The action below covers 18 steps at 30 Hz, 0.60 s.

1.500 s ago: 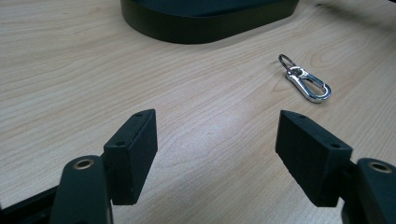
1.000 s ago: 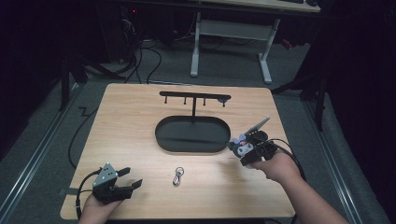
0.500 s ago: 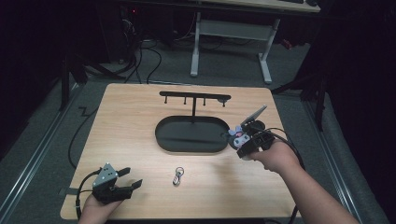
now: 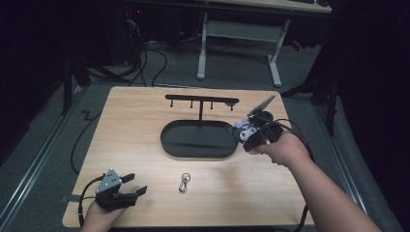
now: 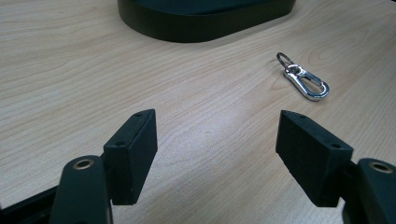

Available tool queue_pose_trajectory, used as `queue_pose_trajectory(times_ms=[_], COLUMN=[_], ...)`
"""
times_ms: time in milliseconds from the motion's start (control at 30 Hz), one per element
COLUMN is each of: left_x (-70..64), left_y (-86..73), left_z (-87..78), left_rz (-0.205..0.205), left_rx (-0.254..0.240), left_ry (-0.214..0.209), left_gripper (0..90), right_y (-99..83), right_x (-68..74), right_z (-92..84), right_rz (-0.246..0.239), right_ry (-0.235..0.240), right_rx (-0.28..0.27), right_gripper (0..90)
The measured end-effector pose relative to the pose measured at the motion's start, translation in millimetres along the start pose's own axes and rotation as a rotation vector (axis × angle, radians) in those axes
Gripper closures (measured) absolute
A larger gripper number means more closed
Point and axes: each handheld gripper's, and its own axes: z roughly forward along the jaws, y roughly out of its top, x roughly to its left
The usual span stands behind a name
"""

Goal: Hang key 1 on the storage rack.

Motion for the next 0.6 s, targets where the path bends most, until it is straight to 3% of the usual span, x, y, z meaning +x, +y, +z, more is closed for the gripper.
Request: queue_pose_trajectory(times_ms=[367, 600], left_x=[0.1, 0.6], left_y=[-0.1, -0.1], left_z=[0.0, -0.4], left_rz=[0.0, 0.001], left_rx=[0.001, 0.003], left_ry=[-0.001, -0.001], left_gripper=[30.1, 30.0], right_y=[15.5, 23.0], right_x=[4.3, 7.2], right_z=[-23.1, -28.5], right_rz=[-0.001, -0.006], right_ry=[0.002, 0.004], right_rx=[-0.033, -0.031], right_gripper=[46.3, 46.3])
